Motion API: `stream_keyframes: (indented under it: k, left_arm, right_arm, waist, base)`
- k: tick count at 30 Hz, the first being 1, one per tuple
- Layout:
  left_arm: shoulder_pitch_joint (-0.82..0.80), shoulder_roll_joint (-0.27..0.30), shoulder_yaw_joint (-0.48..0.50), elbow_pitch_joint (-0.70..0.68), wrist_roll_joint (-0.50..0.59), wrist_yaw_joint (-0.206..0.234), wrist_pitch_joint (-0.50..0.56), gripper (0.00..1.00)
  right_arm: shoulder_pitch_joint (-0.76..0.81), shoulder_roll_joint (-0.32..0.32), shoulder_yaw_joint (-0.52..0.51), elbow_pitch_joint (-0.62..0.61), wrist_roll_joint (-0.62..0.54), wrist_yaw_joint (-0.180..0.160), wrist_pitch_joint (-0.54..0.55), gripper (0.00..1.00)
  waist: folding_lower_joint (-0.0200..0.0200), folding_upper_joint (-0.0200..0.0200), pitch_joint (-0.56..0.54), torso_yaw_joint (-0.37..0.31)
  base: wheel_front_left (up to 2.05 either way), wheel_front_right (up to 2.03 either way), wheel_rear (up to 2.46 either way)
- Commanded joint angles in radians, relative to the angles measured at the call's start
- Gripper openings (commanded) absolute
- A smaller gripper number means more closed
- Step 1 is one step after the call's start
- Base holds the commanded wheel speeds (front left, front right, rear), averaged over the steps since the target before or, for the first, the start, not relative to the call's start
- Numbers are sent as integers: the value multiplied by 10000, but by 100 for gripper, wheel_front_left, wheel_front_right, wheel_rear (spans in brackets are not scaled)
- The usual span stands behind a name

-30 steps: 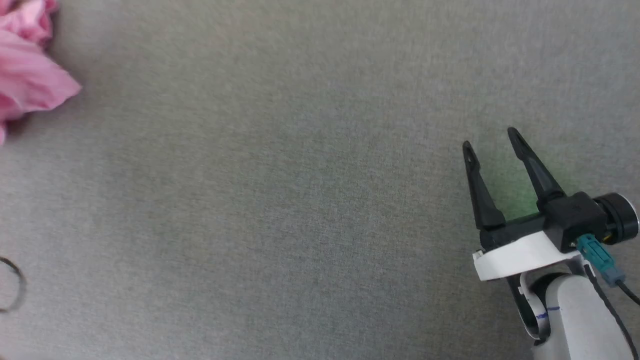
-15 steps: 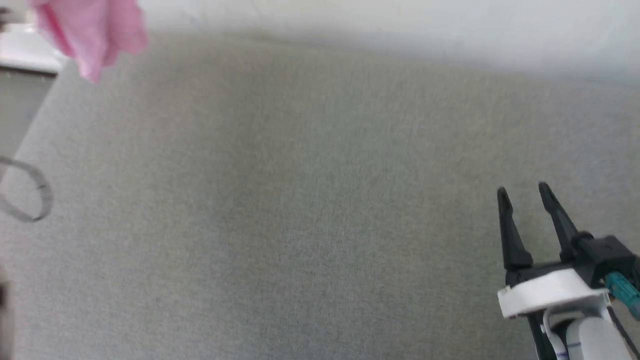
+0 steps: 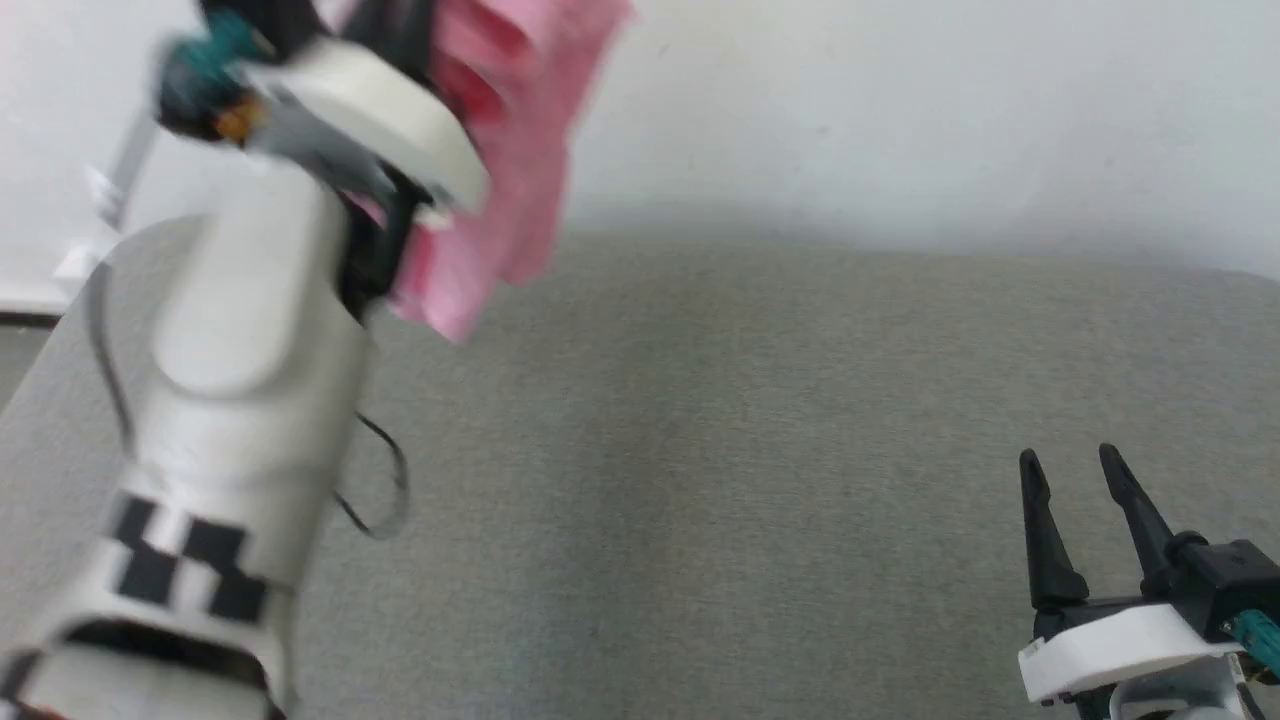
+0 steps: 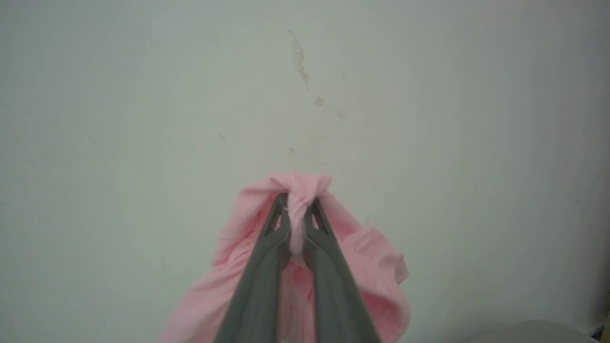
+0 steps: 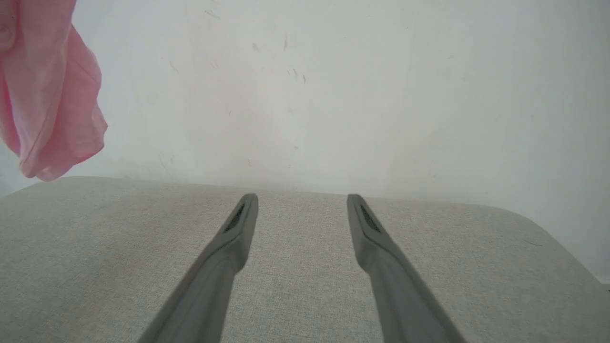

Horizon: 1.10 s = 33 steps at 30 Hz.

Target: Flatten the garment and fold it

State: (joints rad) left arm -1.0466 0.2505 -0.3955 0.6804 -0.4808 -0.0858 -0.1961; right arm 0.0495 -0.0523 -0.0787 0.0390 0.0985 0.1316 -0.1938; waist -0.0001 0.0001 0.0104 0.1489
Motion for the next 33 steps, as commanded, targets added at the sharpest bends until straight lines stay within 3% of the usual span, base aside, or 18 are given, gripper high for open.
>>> stream_keyframes:
  k: [1,4,9,16,19,20,21,22,27,33]
  left_arm:
    - [1117,-390,-202,-685,-218,146,174,0]
    - [2145,-693,-418,-1454,-337,355,314,0]
    - [5210,-1156,-1229,-2676,-641,801,933,0]
    - [8555,-909,-1913,-2845,-689,1551,1163,0]
    - [9107,-687,-2127,-3075,-566,1584,1131,2]
    - [9222,-637,-2167,-3179,-526,1604,1082,36]
    - [9319,-586,-2228,-3288,-475,1611,1058,85]
    - [9401,-532,-2304,-3399,-404,1618,1040,100]
    - [9716,-480,-2247,-4145,-277,1772,317,100]
    - [9857,-413,-1501,-5303,-109,2319,-476,100]
  right_arm:
    - [197,19,-23,-80,103,-9,47,100]
    - [316,19,-59,-125,149,-9,71,100]
    - [459,20,115,-183,151,-9,160,100]
    - [425,20,322,-274,102,-9,222,100]
    - [438,20,337,-294,37,-9,237,100]
    - [453,20,355,-294,19,-9,241,100]
    - [470,20,382,-304,2,-9,242,100]
    - [489,20,415,-306,-13,-9,250,100]
    - [551,20,546,-321,-38,-9,265,100]
    - [637,20,620,-540,-48,-9,306,100]
  waist:
    - [1,-1,-433,-748]
    - [1,-1,-443,-892]
    - [1,-1,-429,-1296]
    - [1,-1,-308,-1640]
    - [1,-1,-263,-1627]
    - [1,-1,-263,-1612]
    - [1,-1,-261,-1589]
    - [1,-1,-271,-1569]
    - [1,-1,-358,-1497]
    - [1,-1,-427,-1396]
  base:
    - [0,0,0]
    - [0,0,0]
    - [0,0,0]
    - [0,0,0]
    - [0,0,0]
    - [0,0,0]
    - [0,0,0]
    - [0,0,0]
    - [0,0,0]
    - [0,0,0]
